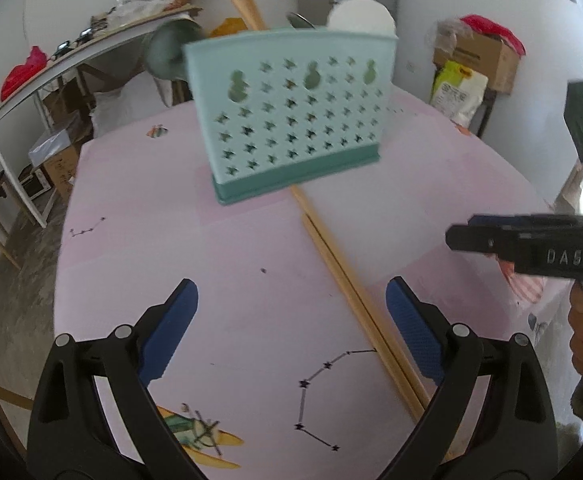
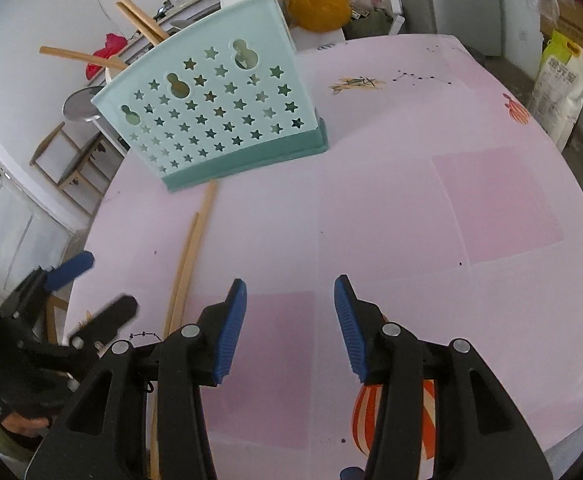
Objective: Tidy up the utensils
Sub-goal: 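Move both open grippers back down to the remaining chopsticks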
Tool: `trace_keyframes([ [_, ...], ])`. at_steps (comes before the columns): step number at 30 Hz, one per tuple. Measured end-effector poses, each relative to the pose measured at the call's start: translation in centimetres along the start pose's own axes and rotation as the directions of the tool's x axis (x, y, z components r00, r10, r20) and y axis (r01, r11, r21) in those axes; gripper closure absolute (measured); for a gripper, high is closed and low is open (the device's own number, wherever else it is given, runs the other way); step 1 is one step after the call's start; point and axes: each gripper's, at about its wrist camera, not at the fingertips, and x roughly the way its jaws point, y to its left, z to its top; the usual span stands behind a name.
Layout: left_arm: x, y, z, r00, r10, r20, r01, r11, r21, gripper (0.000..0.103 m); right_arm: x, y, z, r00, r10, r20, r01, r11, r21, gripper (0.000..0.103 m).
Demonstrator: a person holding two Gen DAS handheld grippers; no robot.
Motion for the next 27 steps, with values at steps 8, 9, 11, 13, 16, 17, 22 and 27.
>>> trace_keyframes([
  [8,1.5,-0.5,-0.7,0.997,0.041,-0.063,-0.04,0.999,0.025,0.012,-0.2,0.7,0.6,1.0,0.015,0.008,-0.015,1.0,-0.004,0.058],
  [9,1.6,-0.4,-0.6,0.997,0.04,-0.066,-0.039,0.999,0.018,0.012,-0.2,0.7,0.6,1.0,0.017,0.007,-0.017,1.0,-0.004,0.058],
  [11,1.8,-0.1,-0.7,0.996,0.051,-0.076,-0.05,0.999,0.012,0.012,-0.2,0.7,0.5,1.0,0.017,0.005,-0.017,1.0,0.0,0.058],
  [13,2.1,0.2,-0.8,0.994,0.058,-0.089,-0.057,0.998,0.013,0.012,-0.1,0.7,0.5,1.0,0.02,0.003,-0.02,1.0,0.005,0.058],
  [16,2.3,0.4,-0.8,0.994,0.04,-0.1,-0.041,0.999,-0.005,0.012,-0.1,0.7,0.6,1.0,0.02,0.006,-0.02,1.0,0.002,0.058],
  [17,2.3,0.6,-0.8,0.995,0.033,-0.098,-0.034,0.999,-0.012,0.012,-0.2,0.7,0.6,1.0,0.018,0.008,-0.018,1.0,0.001,0.058],
  [22,2.6,0.4,-0.8,0.994,0.031,-0.1,-0.032,1.0,0.0,0.012,-0.2,0.9,0.7,1.0,0.016,0.009,-0.016,1.0,-0.002,0.058],
  [27,2.6,0.5,-0.9,0.995,0.033,-0.092,-0.033,0.999,-0.006,0.011,-0.2,1.0,0.7,1.0,0.016,0.008,-0.016,1.0,-0.003,0.058],
])
